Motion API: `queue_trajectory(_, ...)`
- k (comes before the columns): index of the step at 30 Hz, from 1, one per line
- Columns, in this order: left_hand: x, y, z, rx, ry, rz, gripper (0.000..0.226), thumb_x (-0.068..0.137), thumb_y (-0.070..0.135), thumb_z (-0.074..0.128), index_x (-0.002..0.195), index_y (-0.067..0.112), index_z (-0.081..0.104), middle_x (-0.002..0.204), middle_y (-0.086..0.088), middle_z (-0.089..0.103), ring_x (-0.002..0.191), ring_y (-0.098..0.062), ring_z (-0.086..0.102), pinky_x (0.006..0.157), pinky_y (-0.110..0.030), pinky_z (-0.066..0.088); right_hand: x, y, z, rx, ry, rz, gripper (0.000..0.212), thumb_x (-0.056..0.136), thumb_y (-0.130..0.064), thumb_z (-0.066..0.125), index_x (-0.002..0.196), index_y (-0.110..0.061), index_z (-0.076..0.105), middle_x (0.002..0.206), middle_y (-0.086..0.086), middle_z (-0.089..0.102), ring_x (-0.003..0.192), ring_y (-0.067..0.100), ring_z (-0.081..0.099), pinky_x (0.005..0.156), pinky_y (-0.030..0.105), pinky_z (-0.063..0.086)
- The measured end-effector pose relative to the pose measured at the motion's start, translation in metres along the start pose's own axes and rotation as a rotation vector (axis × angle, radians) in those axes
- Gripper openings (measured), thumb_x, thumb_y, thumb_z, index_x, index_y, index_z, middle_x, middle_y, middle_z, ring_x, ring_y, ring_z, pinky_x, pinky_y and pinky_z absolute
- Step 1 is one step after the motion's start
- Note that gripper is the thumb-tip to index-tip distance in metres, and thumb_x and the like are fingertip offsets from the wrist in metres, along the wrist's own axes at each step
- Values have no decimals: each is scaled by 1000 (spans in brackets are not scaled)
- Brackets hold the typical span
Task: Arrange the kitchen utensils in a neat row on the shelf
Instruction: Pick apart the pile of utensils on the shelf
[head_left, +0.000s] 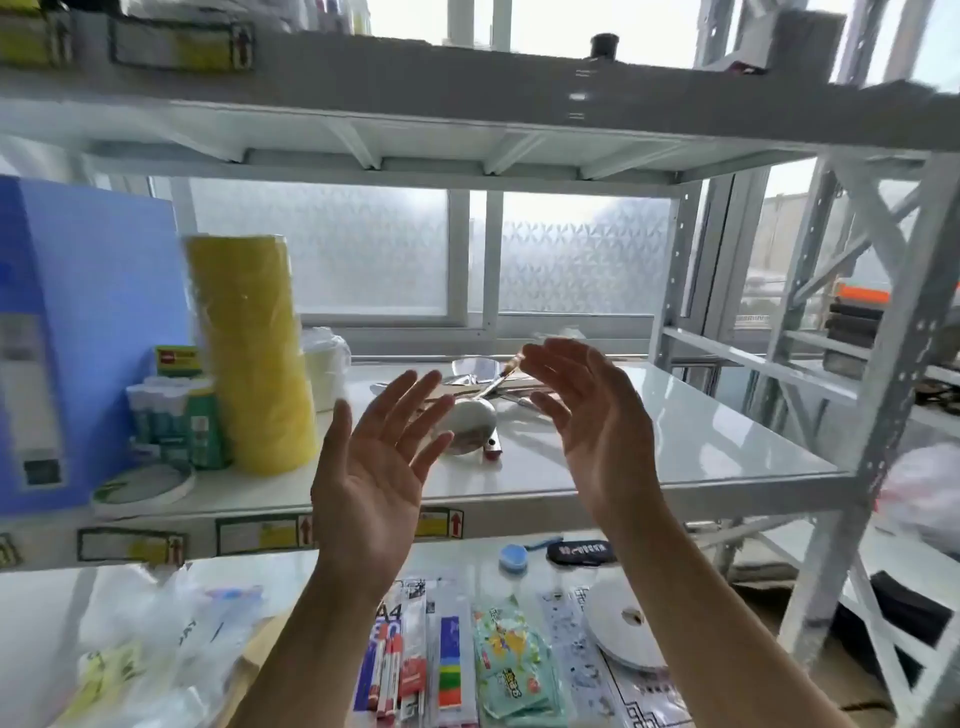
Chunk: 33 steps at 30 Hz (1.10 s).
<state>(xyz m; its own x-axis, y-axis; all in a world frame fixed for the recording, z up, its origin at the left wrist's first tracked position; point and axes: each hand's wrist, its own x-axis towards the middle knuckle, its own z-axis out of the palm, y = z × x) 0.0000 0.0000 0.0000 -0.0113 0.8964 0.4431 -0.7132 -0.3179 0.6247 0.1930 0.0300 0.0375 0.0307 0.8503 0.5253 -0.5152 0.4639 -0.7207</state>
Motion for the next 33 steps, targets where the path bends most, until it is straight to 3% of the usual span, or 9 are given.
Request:
queue_trajectory(10,145,-19,-22,88,60,63,57,105,45,29,141,8,52,138,-10,63,129,-26,59,105,-46,42,117,69,-1,-46,17,244,34,101,-23,41,121,-11,65,124,12,70,123,28,62,99,40,45)
queue_trajectory(14,187,-34,-33,492,84,133,54,105,46,30,134,10,57,129,-4,68,119,-21,65,95,-43,50,157,88,-9,-470,-35,163,25,98,-15,50,115,-13,68,112,10,75,109,27,69,89,36,52)
queue_trajectory(16,193,-45,-44,679,81,167,54,100,51,34,131,13,59,126,0,70,115,-18,67,88,-37,55,179,93,-18,-670,-112,249,21,97,-16,52,111,-17,67,111,8,72,106,28,68,87,37,53)
queue_trajectory(18,197,-54,-52,677,106,145,59,97,54,35,131,12,57,125,-2,70,114,-18,68,85,-33,56,200,97,-30,-961,-269,310,22,93,-18,54,113,-19,64,109,6,68,105,27,65,87,37,51)
queue_trajectory(21,196,-59,-56,690,148,148,61,97,56,32,127,11,59,122,-2,71,112,-16,69,90,-37,54,215,99,-44,-1515,-589,345,45,85,-23,60,129,-17,58,120,3,61,112,22,58,94,32,45)
queue_trajectory(23,195,-62,-60,772,186,161,55,101,54,30,120,13,61,118,0,72,109,-14,68,95,-41,53,214,102,-51,-1701,-704,393,50,81,-18,61,130,-17,56,122,4,61,114,24,57,96,31,45)
queue_trajectory(26,195,-65,-68,861,297,174,48,105,51,27,108,19,63,110,5,73,104,-10,69,97,-47,52,214,109,-56,-1788,-705,390,50,72,-27,53,121,-25,61,117,8,66,111,30,58,96,43,48)
queue_trajectory(29,195,-62,-71,970,415,222,47,99,55,27,94,26,63,99,6,74,97,-12,70,94,-46,52,216,112,-59,-1834,-651,336,49,68,-40,47,113,-30,65,114,4,62,110,28,56,98,44,46)
queue_trajectory(33,192,-61,-76,1123,550,264,37,96,35,31,84,21,62,88,3,73,88,-20,69,87,-46,52,214,112,-69,-1823,-671,348,40,74,-44,46,105,-29,66,114,2,59,111,29,53,101,43,42)
